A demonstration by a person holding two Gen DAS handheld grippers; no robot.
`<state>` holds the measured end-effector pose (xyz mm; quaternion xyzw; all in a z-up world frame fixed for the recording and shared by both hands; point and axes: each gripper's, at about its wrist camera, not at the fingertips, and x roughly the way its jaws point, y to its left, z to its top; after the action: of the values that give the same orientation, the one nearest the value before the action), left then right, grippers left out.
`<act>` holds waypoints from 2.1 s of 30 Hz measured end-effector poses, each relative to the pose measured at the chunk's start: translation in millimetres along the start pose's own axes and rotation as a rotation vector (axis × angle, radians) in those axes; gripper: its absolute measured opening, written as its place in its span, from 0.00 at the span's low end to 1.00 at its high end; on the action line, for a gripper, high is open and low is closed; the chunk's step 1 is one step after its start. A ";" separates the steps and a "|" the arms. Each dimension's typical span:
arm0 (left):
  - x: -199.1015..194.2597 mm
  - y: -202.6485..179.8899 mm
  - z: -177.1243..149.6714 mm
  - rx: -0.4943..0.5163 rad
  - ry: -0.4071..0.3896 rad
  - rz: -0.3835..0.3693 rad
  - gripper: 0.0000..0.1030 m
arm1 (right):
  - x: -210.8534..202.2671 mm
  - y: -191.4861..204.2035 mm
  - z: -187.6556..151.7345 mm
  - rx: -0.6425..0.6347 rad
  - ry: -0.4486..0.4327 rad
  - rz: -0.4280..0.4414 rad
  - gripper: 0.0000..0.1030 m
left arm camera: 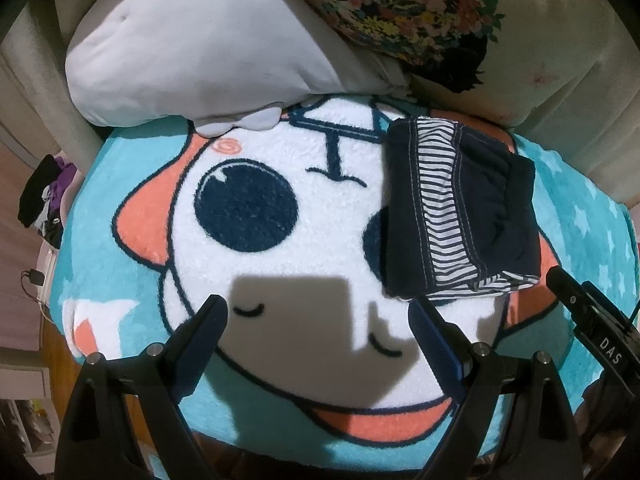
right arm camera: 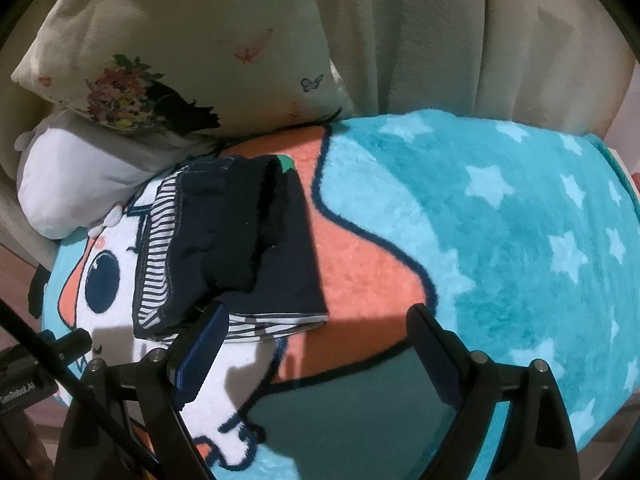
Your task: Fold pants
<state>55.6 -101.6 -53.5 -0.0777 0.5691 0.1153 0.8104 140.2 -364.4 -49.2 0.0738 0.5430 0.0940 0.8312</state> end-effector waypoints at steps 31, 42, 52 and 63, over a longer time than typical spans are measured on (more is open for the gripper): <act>7.3 -1.0 1.2 0.011 0.019 -0.020 0.89 | 5.3 6.5 -9.3 -0.016 0.019 -0.007 0.91; 9.2 -1.2 -0.1 0.011 0.026 -0.033 0.89 | 3.3 3.8 -12.6 -0.021 0.021 -0.012 0.91; -2.2 -37.2 20.7 0.103 -0.090 -0.147 0.89 | -4.2 -40.3 19.9 0.031 -0.058 -0.105 0.88; 28.5 -94.9 42.6 0.308 -0.162 -0.030 0.66 | 8.3 -145.8 15.6 0.129 -0.088 -0.401 0.88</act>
<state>129.6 -179.1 -66.3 0.0484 0.5116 0.0206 0.8576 168.8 -504.4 -83.1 0.0213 0.5149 -0.1116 0.8497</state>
